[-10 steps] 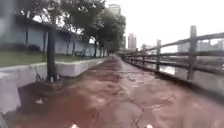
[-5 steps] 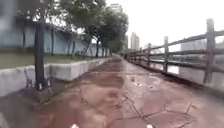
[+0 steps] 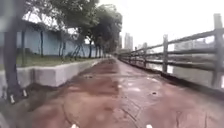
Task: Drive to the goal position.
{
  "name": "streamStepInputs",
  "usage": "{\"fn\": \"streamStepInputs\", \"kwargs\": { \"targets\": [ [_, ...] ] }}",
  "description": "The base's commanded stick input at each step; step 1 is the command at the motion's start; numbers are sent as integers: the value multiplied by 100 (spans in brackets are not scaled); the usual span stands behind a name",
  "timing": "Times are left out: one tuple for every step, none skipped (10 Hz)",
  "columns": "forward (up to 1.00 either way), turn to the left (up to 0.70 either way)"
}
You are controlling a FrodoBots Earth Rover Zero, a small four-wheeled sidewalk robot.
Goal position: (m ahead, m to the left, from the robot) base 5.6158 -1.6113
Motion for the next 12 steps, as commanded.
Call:
{"fn": "streamStepInputs", "kwargs": {
  "targets": [
    [85,-6],
    [85,-21],
    [85,-31],
    [85,-32],
    [85,-32],
    [85,-32],
    [85,-28],
    [85,-14],
    [85,-1],
    [85,2],
    [85,2],
    [85,1]
  ]
}}
